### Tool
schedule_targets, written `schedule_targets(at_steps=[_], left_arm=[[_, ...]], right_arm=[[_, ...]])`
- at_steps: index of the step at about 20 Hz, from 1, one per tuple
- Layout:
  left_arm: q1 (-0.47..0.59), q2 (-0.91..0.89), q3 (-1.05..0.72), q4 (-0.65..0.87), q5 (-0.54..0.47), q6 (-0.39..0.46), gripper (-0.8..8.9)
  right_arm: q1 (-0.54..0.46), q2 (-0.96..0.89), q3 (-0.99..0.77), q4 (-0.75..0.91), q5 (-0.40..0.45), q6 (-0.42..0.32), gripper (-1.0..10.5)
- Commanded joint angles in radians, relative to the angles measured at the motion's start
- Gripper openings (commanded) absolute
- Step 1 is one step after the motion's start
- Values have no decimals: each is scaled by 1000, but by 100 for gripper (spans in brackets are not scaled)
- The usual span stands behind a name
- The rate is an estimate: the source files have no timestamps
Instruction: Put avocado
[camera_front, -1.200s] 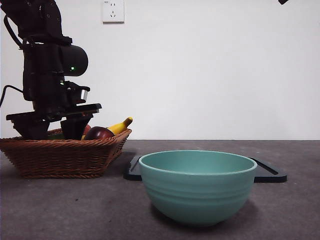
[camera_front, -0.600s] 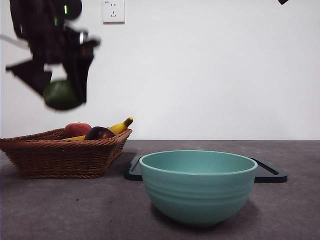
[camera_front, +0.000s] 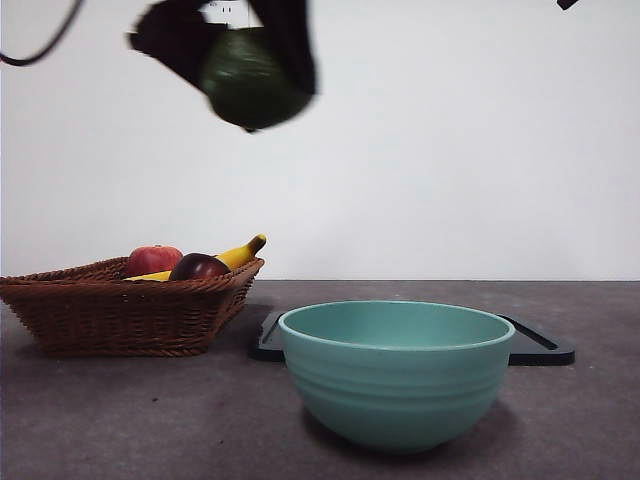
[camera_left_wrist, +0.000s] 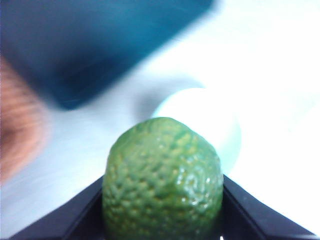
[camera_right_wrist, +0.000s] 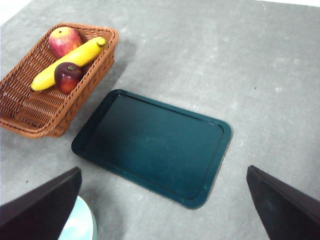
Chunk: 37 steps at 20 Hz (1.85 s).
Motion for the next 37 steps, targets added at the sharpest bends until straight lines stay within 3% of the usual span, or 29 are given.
schedule_targets(at_steps=[1, 15, 21, 37], left_arm=[[-56, 47, 20, 35, 2, -5, 235], [-184, 322, 20, 157, 1, 6, 235], [-192, 367, 20, 156, -53, 10, 235], [-216, 477, 21, 133, -51, 29, 247]], right_arm=[[3, 4, 19, -12, -3, -3, 559], [3, -92, 19, -222, -6, -5, 558], [3, -148, 19, -229, -6, -4, 558], [3, -161, 19, -229, -5, -4, 558]])
